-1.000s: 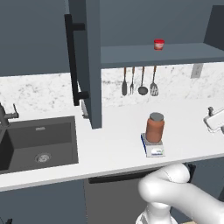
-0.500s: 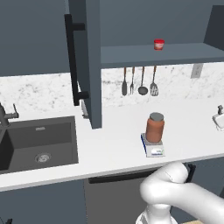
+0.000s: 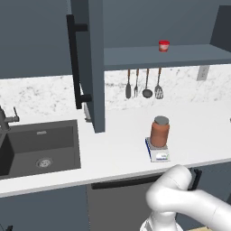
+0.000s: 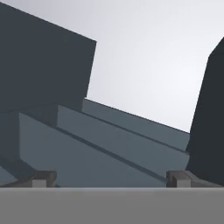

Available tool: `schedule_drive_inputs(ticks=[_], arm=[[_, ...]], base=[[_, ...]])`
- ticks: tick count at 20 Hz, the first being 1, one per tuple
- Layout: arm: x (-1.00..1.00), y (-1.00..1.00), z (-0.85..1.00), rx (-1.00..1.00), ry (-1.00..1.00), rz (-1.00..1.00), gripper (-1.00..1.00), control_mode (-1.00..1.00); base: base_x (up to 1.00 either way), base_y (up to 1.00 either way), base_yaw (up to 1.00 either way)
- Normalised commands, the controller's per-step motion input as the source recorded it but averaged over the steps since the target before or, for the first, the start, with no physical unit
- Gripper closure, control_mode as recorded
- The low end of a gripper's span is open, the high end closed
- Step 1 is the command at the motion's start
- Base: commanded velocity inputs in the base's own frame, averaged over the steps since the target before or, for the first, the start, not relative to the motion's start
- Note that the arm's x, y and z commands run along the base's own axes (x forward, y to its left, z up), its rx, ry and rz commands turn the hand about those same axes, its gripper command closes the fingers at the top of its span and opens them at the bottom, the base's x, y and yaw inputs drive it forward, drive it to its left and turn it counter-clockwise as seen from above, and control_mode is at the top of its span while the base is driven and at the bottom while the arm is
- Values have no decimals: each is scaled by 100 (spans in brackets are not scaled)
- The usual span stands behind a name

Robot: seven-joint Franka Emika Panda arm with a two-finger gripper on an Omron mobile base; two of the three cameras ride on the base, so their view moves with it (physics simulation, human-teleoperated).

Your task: Pick the honey bottle and place it on the digital scale for weighing, and close the cabinet.

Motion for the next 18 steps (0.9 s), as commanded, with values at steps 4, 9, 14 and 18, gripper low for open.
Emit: schedule_drive_inputs(ticks=[4,9,14,18], arm=[[-3,-19,0,0,-7,-4,-100,-100],[0,-11,0,0,-4,-4,-100,-100],[0,-18,0,0,-4,-4,-100,-100],[-1,-33,0,0,-4,-4,-100,-100]], base=[[0,0,0],[0,0,0],[0,0,0],[0,0,0]])
